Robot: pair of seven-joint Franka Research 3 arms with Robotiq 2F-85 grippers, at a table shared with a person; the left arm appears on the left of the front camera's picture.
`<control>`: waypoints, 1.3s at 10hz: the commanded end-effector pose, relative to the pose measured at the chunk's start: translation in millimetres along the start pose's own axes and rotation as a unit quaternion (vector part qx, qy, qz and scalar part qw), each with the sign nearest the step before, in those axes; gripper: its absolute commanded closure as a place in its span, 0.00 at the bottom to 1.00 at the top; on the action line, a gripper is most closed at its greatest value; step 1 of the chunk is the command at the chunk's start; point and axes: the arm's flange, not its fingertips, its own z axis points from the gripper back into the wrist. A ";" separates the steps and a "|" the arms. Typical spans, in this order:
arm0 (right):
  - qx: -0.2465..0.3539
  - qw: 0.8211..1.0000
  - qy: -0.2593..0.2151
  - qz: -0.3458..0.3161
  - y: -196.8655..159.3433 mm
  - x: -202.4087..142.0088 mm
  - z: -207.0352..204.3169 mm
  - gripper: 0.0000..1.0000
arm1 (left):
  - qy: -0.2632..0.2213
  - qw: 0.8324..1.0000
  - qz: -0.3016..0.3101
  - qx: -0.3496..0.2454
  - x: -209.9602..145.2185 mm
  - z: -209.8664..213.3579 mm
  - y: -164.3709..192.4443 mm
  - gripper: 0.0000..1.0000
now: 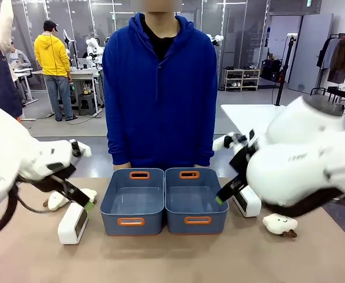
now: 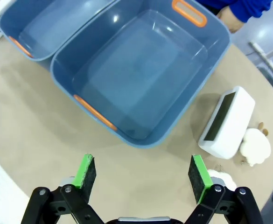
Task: Sort the digital clocks into the basket.
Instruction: Pick up the Digital clock from the table and place it into the empty Plastic storage basket.
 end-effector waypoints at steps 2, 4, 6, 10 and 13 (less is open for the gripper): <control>0.022 1.000 -0.013 -0.010 -49.7 0.8 69.8 0.00 | -0.032 0.999 0.008 -0.032 -14.8 85.7 39.9 0.00; 0.103 0.993 -0.049 -0.019 -84.6 -32.6 119.3 0.00 | -0.081 0.995 0.026 -0.054 -68.7 143.7 57.1 0.00; 0.158 0.979 -0.118 -0.057 -128.6 -84.4 148.7 0.00 | -0.145 0.985 0.062 -0.071 -131.0 178.2 83.8 0.00; 0.276 0.913 -0.235 -0.189 -184.0 -165.8 154.9 0.00 | -0.283 0.918 0.171 -0.220 -226.6 192.8 138.5 0.00; 0.297 0.885 -0.263 -0.243 -194.7 -192.9 150.0 0.00 | -0.307 0.891 0.227 -0.247 -267.1 184.2 156.0 0.00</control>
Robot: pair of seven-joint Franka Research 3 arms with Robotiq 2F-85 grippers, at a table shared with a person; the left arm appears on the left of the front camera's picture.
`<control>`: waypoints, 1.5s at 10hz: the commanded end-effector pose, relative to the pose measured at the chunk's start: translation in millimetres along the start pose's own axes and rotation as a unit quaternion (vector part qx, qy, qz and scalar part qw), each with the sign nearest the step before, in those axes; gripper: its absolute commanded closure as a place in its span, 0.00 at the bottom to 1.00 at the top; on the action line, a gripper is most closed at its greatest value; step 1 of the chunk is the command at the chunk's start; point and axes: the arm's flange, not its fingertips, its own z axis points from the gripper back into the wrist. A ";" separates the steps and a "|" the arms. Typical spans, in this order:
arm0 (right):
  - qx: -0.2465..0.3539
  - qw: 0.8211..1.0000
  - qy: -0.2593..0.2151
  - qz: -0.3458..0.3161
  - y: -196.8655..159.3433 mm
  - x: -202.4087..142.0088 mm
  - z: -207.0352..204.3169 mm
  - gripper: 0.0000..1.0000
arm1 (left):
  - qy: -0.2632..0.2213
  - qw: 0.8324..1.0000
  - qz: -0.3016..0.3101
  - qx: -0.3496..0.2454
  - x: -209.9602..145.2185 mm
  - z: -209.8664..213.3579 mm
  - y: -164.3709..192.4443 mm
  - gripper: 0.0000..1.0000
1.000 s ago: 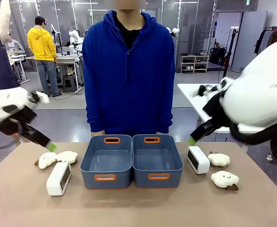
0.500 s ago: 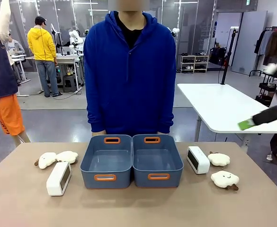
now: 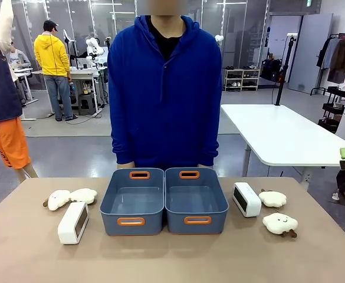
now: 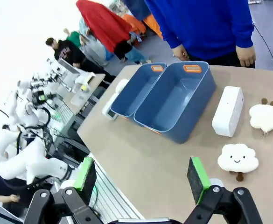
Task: Sort the digital clocks into the basket.
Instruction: Pick up the Digital clock from the table and place it into the empty Plastic storage basket.
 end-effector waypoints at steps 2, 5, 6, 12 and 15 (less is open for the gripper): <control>-0.012 1.000 -0.008 -0.013 -9.4 -2.1 -2.5 0.00 | -0.002 1.000 0.008 0.015 -27.6 -15.0 -3.9 0.00; -0.002 1.000 -0.009 -0.024 -11.3 -5.3 1.3 0.00 | -0.007 1.000 0.021 0.010 -10.6 5.4 12.8 0.00; -0.002 1.000 -0.009 -0.024 -11.3 -5.3 1.3 0.00 | -0.007 1.000 0.021 0.010 -10.6 5.4 12.8 0.00; -0.002 1.000 -0.009 -0.024 -11.3 -5.3 1.3 0.00 | -0.007 1.000 0.021 0.010 -10.6 5.4 12.8 0.00; -0.002 1.000 -0.009 -0.024 -11.3 -5.3 1.3 0.00 | -0.007 1.000 0.021 0.010 -10.6 5.4 12.8 0.00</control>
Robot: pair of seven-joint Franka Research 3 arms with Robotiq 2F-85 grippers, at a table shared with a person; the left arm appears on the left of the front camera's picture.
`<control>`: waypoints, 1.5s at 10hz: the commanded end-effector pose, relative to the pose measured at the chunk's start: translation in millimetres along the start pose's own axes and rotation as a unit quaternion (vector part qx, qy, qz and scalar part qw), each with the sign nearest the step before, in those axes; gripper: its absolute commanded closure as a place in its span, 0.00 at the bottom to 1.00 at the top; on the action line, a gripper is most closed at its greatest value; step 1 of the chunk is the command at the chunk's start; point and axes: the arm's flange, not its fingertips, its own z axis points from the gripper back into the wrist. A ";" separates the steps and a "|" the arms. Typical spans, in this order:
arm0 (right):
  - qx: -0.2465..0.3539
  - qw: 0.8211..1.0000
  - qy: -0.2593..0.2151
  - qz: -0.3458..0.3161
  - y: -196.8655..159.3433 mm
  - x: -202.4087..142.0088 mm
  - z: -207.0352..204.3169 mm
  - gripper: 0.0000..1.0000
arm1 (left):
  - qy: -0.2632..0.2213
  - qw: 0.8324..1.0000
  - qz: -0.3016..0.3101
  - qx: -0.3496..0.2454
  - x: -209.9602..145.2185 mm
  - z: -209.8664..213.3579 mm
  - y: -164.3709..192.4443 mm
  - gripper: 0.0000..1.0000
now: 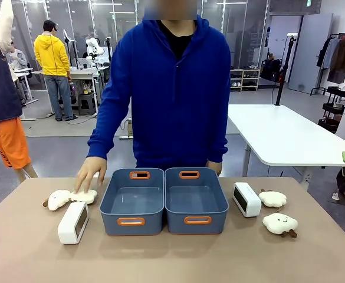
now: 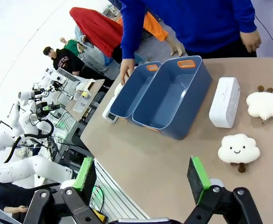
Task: Sort the digital clocks into the basket.
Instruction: Pick up the Digital clock from the table and place it into the empty Plastic storage basket.
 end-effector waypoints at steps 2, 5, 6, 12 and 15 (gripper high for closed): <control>0.005 1.000 -0.006 0.012 -1.7 2.1 -1.2 0.00 | -0.006 1.000 -0.011 -0.008 4.0 1.8 0.0 0.00; 0.005 1.000 -0.006 0.012 -1.7 2.1 -1.2 0.00 | -0.006 1.000 -0.011 -0.008 4.0 1.8 0.0 0.00; 0.005 1.000 -0.006 0.012 -1.7 2.1 -1.2 0.00 | -0.006 1.000 -0.011 -0.008 4.0 1.8 0.0 0.00; 0.005 1.000 -0.006 0.012 -1.7 2.1 -1.2 0.00 | -0.006 1.000 -0.011 -0.008 4.0 1.8 0.0 0.00; 0.005 1.000 -0.006 0.012 -1.7 2.1 -1.2 0.00 | -0.006 1.000 -0.011 -0.008 4.0 1.8 0.0 0.00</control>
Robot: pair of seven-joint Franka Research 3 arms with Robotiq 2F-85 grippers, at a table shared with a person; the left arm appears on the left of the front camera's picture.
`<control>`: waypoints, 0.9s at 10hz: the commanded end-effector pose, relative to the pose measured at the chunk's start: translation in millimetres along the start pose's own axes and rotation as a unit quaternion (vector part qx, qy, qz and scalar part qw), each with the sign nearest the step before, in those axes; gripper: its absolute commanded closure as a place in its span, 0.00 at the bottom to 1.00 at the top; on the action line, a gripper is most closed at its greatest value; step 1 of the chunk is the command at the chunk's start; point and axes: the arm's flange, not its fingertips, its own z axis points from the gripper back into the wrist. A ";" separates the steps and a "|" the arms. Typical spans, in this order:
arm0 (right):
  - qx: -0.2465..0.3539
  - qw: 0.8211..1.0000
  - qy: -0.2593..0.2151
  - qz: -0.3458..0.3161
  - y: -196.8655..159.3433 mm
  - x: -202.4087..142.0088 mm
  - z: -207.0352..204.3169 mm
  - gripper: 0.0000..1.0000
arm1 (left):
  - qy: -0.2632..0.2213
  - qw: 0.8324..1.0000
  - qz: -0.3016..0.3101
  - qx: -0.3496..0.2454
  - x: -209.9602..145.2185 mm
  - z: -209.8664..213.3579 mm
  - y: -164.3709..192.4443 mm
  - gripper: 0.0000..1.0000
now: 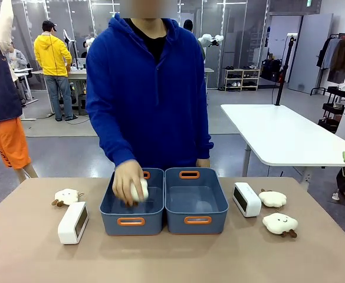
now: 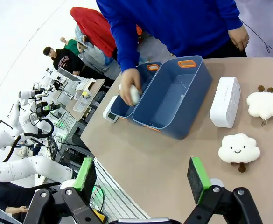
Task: Sort the digital clocks into the basket.
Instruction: Pick up the Digital clock from the table and place it into the empty Plastic storage basket.
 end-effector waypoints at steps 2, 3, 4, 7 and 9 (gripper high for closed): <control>0.004 1.000 -0.006 0.011 -2.4 2.5 -1.8 0.00 | -0.008 1.000 -0.009 -0.010 4.4 2.2 2.0 0.00; 0.000 1.000 0.000 0.000 0.0 0.0 0.0 0.00 | -0.008 1.000 -0.009 -0.010 4.4 2.2 2.0 0.00; -0.072 0.994 0.052 0.058 31.7 17.5 -9.3 0.00 | -0.008 1.000 -0.009 -0.010 4.4 2.2 2.0 0.00; -0.181 0.956 0.209 0.101 40.1 76.6 -93.3 0.00 | -0.008 1.000 -0.009 -0.010 4.4 2.2 2.0 0.00; -0.202 0.933 0.278 0.108 29.8 93.2 -155.6 0.00 | -0.008 1.000 -0.009 -0.010 4.4 2.2 2.0 0.00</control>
